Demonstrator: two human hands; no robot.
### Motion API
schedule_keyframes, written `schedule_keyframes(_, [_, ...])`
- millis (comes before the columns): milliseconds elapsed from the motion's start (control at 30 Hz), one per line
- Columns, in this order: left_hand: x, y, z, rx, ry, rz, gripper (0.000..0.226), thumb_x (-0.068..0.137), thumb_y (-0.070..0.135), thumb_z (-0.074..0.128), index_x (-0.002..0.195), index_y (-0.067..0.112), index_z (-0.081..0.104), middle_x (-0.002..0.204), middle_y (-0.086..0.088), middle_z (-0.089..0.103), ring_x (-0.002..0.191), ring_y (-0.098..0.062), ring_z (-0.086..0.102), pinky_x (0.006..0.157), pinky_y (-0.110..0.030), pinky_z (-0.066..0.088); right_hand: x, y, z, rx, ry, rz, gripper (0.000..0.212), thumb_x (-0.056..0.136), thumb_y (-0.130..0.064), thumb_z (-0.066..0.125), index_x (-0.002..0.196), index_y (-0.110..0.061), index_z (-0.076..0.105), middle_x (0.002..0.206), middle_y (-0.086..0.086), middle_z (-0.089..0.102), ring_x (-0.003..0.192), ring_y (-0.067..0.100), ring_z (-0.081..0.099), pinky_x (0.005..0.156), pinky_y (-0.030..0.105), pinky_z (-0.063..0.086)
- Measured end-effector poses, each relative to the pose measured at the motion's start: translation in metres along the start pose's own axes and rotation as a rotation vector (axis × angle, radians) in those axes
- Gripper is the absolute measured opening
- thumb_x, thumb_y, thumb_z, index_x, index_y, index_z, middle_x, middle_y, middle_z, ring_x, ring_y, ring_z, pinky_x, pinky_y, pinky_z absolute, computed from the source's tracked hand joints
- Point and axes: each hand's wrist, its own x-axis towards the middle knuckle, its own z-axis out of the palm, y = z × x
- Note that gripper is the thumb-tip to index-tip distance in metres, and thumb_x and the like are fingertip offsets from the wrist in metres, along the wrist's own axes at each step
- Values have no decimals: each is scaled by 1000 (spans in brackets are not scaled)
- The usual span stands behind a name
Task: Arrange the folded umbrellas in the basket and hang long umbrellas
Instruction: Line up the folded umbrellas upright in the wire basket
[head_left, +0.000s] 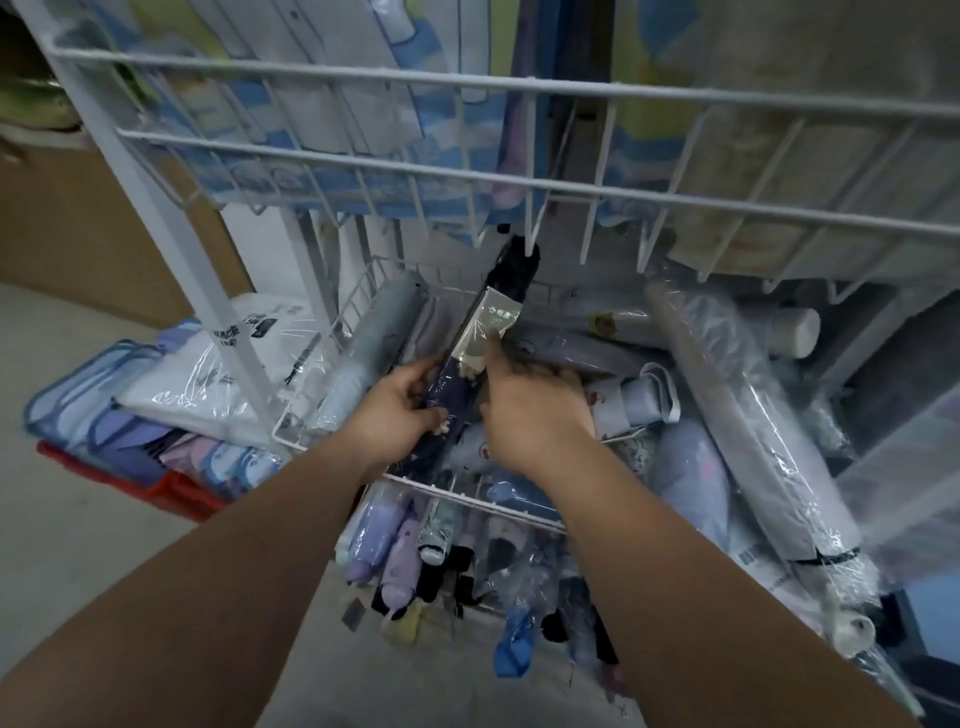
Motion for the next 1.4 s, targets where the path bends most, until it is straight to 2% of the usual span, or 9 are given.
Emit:
schedule_keyframes(167, [2, -1, -6, -141, -11, 73, 70, 89, -14, 64, 131, 41, 53, 114, 9, 70, 92, -3, 71, 77, -24, 59, -3, -6, -9, 40, 80, -8, 63, 98, -33, 52, 154, -25, 24, 137, 4, 58, 119, 30, 57, 97, 40, 43])
schedule_keyframes(333, [2, -2, -10, -348, -64, 67, 61, 91, -11, 62, 135, 31, 58, 105, 8, 77, 95, -7, 73, 78, -23, 58, -11, -31, -1, 482, 507, 108, 40, 99, -16, 52, 140, -16, 54, 116, 13, 68, 105, 29, 62, 86, 33, 49])
schedule_keyframes(467, [5, 2, -14, -453, -189, 59, 54, 93, -11, 59, 136, 22, 60, 104, 3, 78, 94, -9, 72, 79, -20, 56, -14, -55, 17, 750, 390, 352, 58, 98, -23, 58, 152, -30, 36, 137, 5, 57, 125, 19, 54, 107, 34, 43])
schedule_keyframes(633, [11, 3, -15, -479, -212, 10, 49, 93, -10, 59, 131, 21, 63, 106, 6, 76, 93, -4, 71, 76, -14, 54, -9, -65, 23, 837, 292, 531, 74, 96, -24, 61, 156, -39, 19, 135, 1, 63, 117, 20, 63, 100, 37, 50])
schedule_keyframes(767, [15, 1, -13, -459, -235, -40, 46, 94, -8, 60, 131, 20, 64, 114, -2, 74, 98, -10, 72, 78, -17, 55, -10, -59, 27, 838, 256, 526, 86, 92, -33, 68, 158, -38, 12, 141, -3, 58, 121, 18, 60, 102, 36, 50])
schedule_keyframes(900, [22, 6, -14, -339, -327, -5, 40, 99, -3, 53, 129, 20, 64, 110, 0, 74, 96, -13, 72, 79, -23, 58, -15, -39, 38, 929, 296, 500, 79, 93, -19, 67, 153, -44, 23, 136, -8, 60, 115, 8, 62, 101, 30, 51])
schedule_keyframes(1067, [47, 12, -24, 46, -1, 193, 51, 92, -4, 54, 132, 28, 61, 117, 6, 64, 101, -5, 62, 90, -23, 52, -10, -35, 57, 898, 384, 456, 71, 86, -20, 67, 145, -48, 37, 130, -7, 62, 114, 13, 64, 101, 38, 52])
schedule_keyframes(1267, [66, 25, -7, -44, -237, 126, 66, 98, 3, 58, 144, 46, 43, 134, 15, 53, 102, 12, 60, 77, -8, 50, -14, -31, 68, 974, 409, 422, 70, 85, -30, 64, 145, -52, 35, 131, -7, 59, 115, 15, 63, 99, 41, 53])
schedule_keyframes(1400, [75, 20, -2, 127, -293, 146, 84, 89, -5, 60, 147, 52, 39, 137, 20, 57, 118, 6, 59, 103, -22, 49, -17, -33, 73, 996, 461, 406, 70, 87, -27, 65, 145, -51, 33, 127, -10, 53, 115, 17, 63, 100, 41, 52])
